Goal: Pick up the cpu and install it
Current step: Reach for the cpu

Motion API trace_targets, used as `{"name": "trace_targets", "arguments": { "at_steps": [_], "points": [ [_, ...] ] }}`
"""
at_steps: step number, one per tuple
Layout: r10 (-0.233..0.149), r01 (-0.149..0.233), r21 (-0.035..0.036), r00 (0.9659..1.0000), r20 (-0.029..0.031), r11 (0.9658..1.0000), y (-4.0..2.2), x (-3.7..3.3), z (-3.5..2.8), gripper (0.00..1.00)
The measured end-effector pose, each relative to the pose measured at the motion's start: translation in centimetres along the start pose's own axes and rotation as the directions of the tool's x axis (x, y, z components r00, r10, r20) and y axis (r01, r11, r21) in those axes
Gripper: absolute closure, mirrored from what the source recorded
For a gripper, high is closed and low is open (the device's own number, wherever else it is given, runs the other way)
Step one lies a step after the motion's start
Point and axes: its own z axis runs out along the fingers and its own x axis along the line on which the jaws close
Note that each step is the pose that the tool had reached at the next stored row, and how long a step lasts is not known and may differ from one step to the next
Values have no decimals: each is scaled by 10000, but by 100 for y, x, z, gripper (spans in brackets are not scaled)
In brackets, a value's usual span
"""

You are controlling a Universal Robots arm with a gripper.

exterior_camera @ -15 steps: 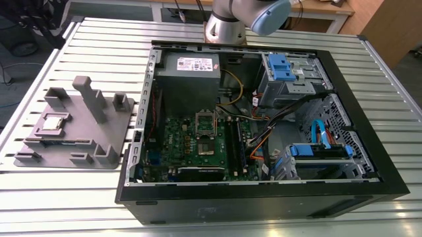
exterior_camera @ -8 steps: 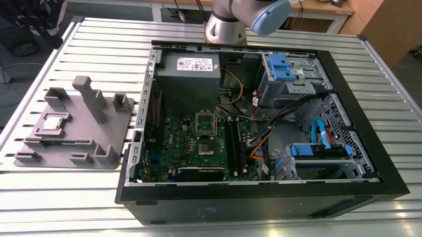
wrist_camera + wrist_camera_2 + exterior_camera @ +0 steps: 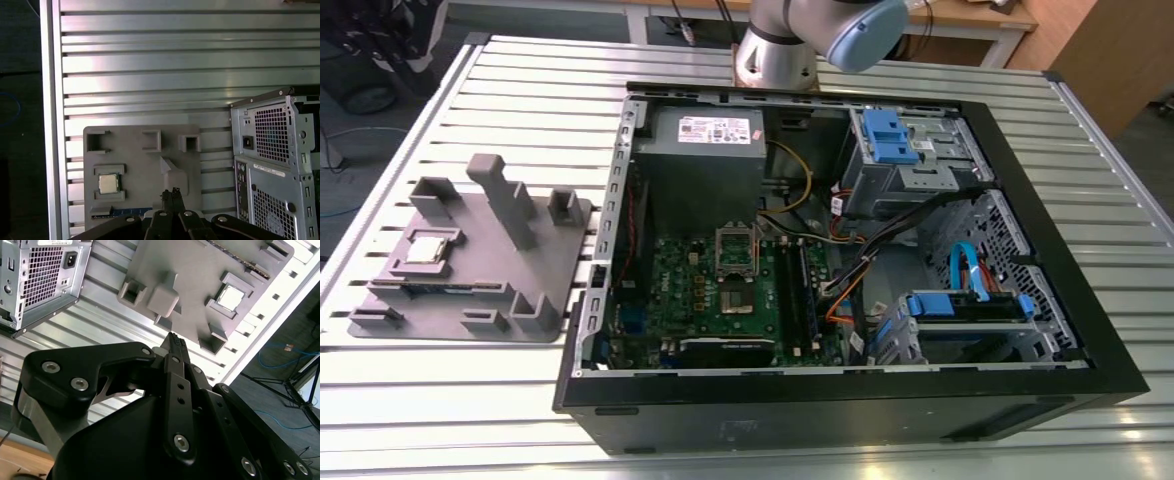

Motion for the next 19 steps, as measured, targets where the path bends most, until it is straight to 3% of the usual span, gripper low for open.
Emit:
{"name": "trace_targets", "arguments": {
  "at_steps": [19],
  "points": [
    [0, 0, 0, 10000, 1, 10000, -20, 252, 19, 89]
  ]
}}
